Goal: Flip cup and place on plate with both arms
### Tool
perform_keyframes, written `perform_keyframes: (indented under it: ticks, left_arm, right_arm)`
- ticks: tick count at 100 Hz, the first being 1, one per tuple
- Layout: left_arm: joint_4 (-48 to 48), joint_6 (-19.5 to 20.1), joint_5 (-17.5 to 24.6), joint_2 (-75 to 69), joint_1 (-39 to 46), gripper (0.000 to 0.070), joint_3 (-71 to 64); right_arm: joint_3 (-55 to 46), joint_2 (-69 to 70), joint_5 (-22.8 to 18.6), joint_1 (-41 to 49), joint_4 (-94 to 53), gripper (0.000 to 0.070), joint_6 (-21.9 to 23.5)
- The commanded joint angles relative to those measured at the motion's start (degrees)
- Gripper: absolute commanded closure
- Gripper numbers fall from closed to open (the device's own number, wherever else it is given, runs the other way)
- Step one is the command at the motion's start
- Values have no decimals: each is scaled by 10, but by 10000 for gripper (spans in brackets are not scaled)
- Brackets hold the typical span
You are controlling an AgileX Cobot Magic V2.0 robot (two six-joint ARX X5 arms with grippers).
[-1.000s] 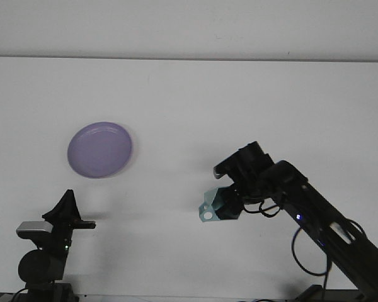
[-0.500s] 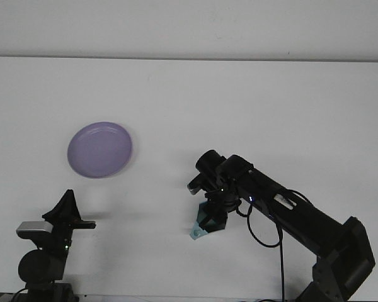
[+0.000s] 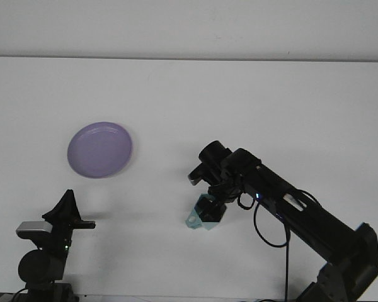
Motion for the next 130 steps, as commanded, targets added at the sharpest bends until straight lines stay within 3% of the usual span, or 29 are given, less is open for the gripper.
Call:
perform_keyframes:
  ticks: [1, 17, 39, 68, 85, 100, 106, 119, 130]
  left_arm:
    - [2, -16, -2, 0, 1, 688, 2]
    - [-31, -49, 12, 1, 0, 688, 27]
    - [-101, -77, 106, 43, 0, 687, 96]
    - [-179, -69, 178, 220, -7, 687, 253]
    - [-197, -27, 212, 355, -38, 687, 361]
    - [-305, 37, 233, 476, -92, 680, 483]
    - [-358, 63, 233, 523, -117, 619, 533]
    - [-454, 96, 233, 622, -167, 329, 635]
    - [-525, 117, 233, 700, -206, 273, 713]
  right_arm:
    - [28, -33, 1, -2, -2, 263, -6]
    - [42, -123, 17, -38, 15, 263, 9]
    - [14, -266, 26, -118, 102, 269, 15]
    - [-255, -496, 31, -226, 368, 271, 47]
    - [-415, -606, 31, -264, 474, 283, 61]
    - [-515, -681, 33, -280, 532, 284, 68]
    - [-539, -701, 39, -284, 537, 286, 68]
    - [-559, -720, 46, -286, 548, 286, 72]
    - [-559, -725, 46, -286, 553, 286, 72]
